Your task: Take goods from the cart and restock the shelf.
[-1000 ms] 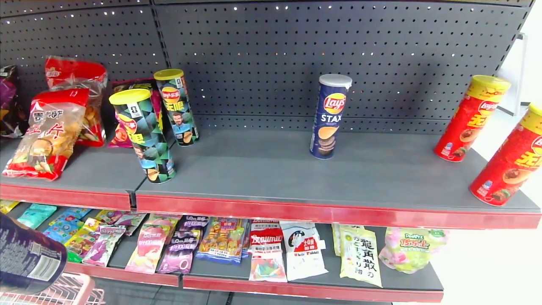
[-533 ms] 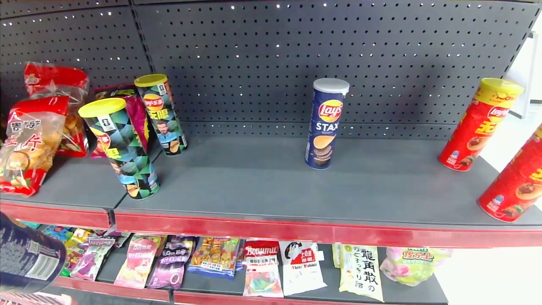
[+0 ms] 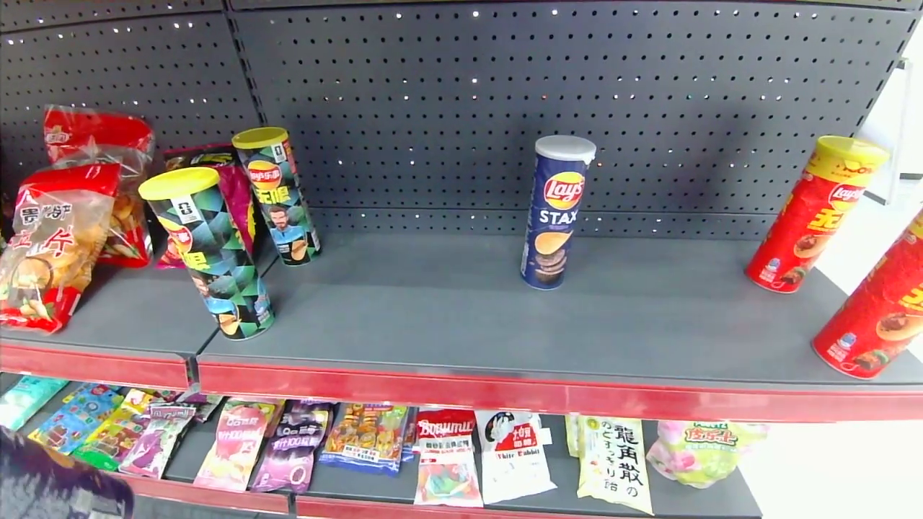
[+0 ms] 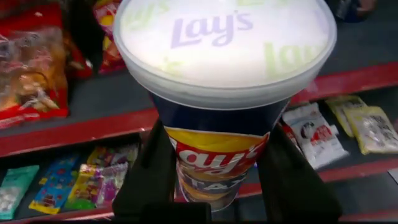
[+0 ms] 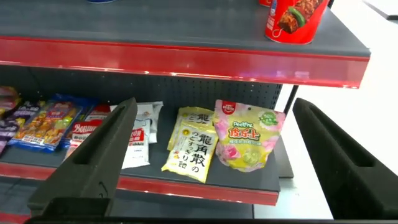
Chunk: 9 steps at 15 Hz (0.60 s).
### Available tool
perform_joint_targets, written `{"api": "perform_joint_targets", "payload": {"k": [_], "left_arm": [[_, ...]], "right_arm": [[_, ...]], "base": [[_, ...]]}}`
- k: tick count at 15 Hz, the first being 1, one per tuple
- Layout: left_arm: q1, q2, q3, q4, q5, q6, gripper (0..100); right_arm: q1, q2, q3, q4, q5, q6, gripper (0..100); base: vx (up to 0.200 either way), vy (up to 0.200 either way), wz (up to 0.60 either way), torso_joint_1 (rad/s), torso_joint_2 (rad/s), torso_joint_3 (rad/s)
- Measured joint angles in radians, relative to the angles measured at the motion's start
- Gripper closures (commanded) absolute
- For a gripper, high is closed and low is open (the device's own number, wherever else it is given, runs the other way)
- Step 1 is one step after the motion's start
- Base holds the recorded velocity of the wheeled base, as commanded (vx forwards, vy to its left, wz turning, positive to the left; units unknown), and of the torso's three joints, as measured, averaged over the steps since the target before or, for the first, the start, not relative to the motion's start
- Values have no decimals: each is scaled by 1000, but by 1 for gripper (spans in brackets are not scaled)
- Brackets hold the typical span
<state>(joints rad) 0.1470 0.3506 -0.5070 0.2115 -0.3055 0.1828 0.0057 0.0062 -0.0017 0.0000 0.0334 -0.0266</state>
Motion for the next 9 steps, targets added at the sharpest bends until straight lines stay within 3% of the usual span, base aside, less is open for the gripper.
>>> {"api": "perform_joint_targets", "payload": {"k": [3,6,9], "left_arm": [[-44,-60,-46,134,-34,-2,100],[-51,-67,-57,135,-11,-2,100],[-51,-50,-59,131,10,-11,100]], "right_arm": [[-1,25,-58,2,61,-11,0],[21,224,-249,2,189,-64,0],[94,558,-463,-46,269,-119,0]], "base": [[0,0,0,0,0,0],[0,0,0,0,0,0],[0,0,0,0,0,0]]}}
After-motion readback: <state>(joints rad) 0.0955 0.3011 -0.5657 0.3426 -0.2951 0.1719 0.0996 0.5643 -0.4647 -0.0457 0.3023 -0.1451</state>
